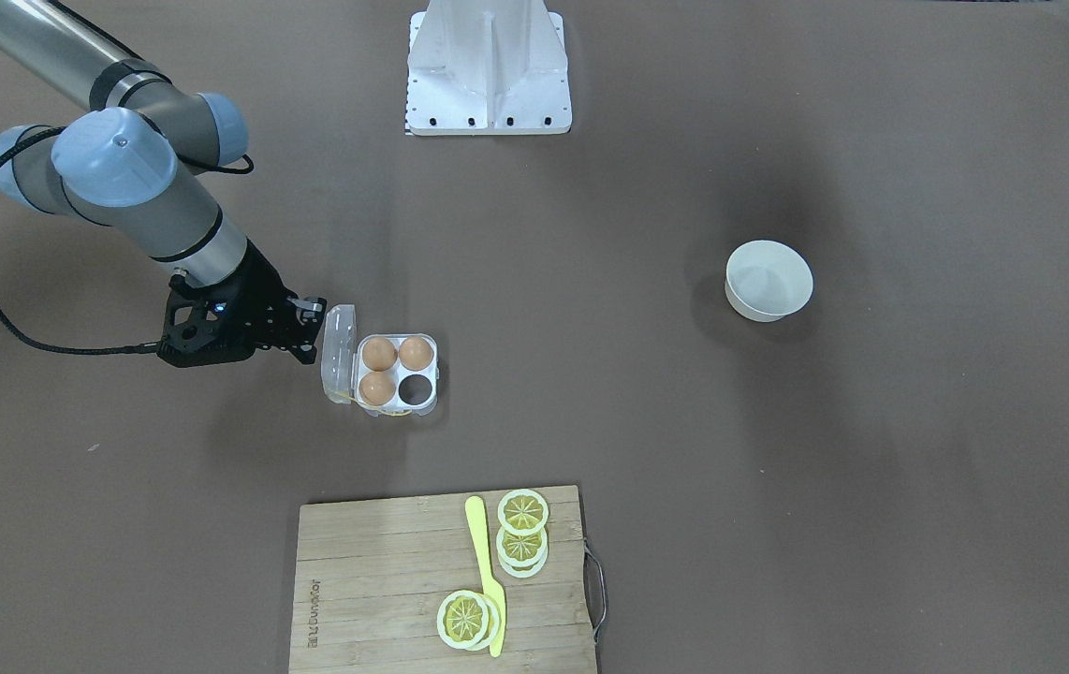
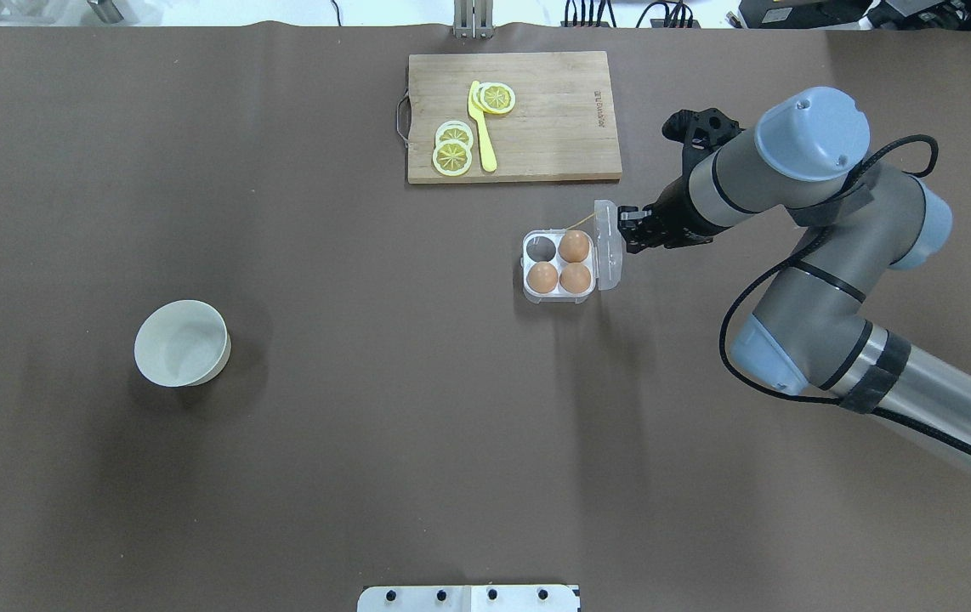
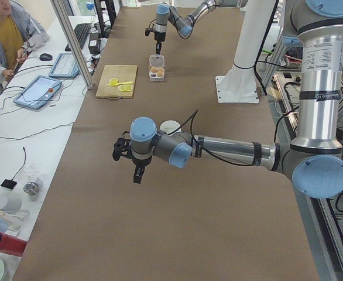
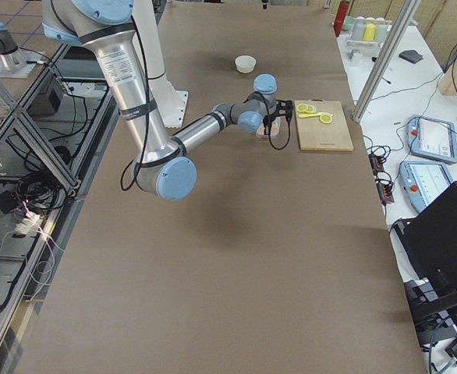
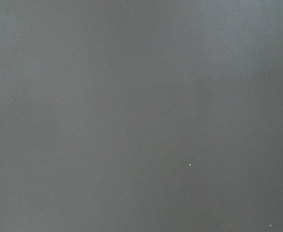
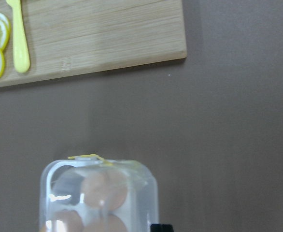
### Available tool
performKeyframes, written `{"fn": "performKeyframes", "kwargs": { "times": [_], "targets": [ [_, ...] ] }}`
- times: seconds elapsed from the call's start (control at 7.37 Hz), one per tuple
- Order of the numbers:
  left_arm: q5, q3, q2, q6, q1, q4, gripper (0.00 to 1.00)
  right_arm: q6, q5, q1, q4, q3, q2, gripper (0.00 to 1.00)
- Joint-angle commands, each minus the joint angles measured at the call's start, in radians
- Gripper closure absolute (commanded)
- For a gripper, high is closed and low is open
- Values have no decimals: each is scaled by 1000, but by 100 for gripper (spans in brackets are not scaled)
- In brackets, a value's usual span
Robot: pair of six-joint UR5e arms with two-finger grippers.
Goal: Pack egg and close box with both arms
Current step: 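Move the right gripper toward the raised clear lid of the egg box, then push the clear lid down over the eggs with the right gripper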
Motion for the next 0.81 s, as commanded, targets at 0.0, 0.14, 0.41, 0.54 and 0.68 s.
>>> {"fn": "performKeyframes", "kwargs": {
  "times": [0.0,0.14,0.41,0.54,0.68],
  "targets": [
    [-2,0,-1,0,-2,0,2,68,-39,-35,-1,-43,77,100],
    [-24,0,0,0,-6,2,2,74,-50,-35,-5,-43,97,100],
    [-32,-1,2,0,-17,0,2,83,-32,-26,-20,-28,108,100],
    [-32,-3,2,0,-20,2,2,76,22,20,-60,-2,104,100],
    [-32,-4,3,0,-26,0,2,56,100,90,-107,29,94,100]
  ]
}}
